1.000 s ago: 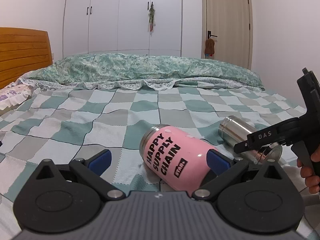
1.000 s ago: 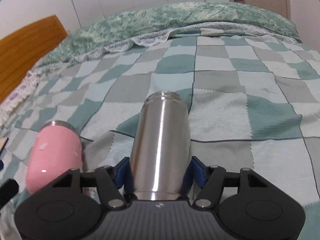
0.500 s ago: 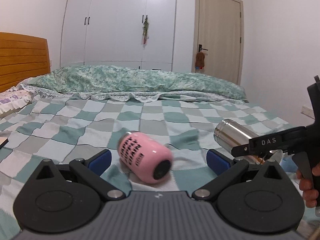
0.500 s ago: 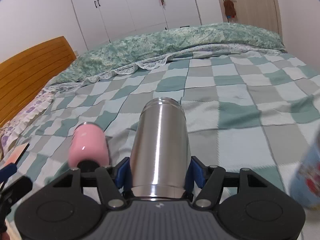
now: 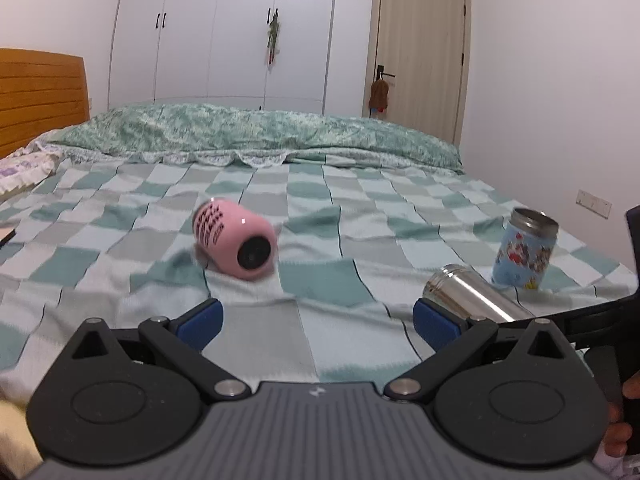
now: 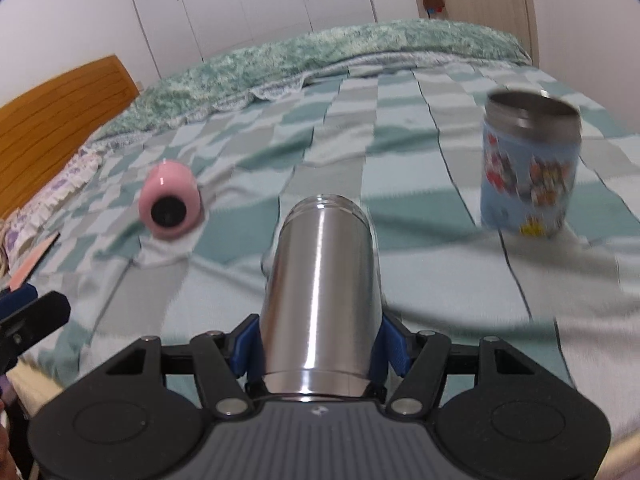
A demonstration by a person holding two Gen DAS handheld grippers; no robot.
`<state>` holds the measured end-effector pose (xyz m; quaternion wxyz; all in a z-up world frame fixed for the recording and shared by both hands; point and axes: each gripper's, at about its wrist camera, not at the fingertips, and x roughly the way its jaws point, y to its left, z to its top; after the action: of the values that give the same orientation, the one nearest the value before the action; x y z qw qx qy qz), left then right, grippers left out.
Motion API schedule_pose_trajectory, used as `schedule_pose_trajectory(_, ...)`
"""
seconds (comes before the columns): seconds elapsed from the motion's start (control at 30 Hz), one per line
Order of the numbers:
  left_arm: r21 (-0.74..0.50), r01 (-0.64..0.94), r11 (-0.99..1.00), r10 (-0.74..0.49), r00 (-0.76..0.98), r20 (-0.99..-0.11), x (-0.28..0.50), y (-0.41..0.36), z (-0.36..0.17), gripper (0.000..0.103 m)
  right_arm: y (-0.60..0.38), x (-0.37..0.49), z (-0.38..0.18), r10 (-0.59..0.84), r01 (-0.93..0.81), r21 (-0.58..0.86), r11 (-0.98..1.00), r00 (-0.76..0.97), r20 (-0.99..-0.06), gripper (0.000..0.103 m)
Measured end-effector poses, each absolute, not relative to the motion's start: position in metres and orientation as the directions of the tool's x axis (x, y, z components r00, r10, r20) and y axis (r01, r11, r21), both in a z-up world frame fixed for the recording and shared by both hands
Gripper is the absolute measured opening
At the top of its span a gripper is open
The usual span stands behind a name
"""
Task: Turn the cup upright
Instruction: 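Lift the silver bottle with the right tool toward the left tool, then close the left tool on the silver bottle while the right tool releases it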
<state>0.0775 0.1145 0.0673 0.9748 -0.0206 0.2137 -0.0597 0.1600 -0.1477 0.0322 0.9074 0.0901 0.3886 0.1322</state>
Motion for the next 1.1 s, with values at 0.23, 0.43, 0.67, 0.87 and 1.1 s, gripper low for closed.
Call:
schedule_pose_trajectory(0.23,-0.069,0.067,0.995,-0.09,0.894,-0.438,0.054,0.107,0.057,0.103,-0.147,0.154,0.021,0.326,-0.181,0.278,0.943,0.656,-0.681,0.063)
schedule_pose_trajectory(0.43,-0.063,0.067,0.996,-0.088,0.89,-0.447,0.051,0.096,0.061,0.103,-0.169,0.145,0.04,0.361,-0.224,0.289,0.931,0.693,-0.625,0.099)
schedule_pose_trajectory(0.67,-0.058,0.098,0.994,-0.114,0.869,-0.481,0.068,0.06,0.066,0.103,-0.242,0.142,0.065,0.347,-0.263,0.232,0.936,0.794,-0.5,0.103)
schedule_pose_trajectory(0.87,-0.045,0.14,0.989,-0.141,0.814,-0.563,0.104,0.011,0.062,0.103,-0.306,0.159,0.058,0.316,-0.269,0.165,0.949,0.805,-0.502,0.103)
schedule_pose_trajectory(1.1,-0.031,0.158,0.987,-0.139,0.734,-0.665,0.149,-0.039,0.055,0.103,-0.355,0.174,0.039,0.278,-0.234,0.151,0.961,0.808,-0.519,0.103)
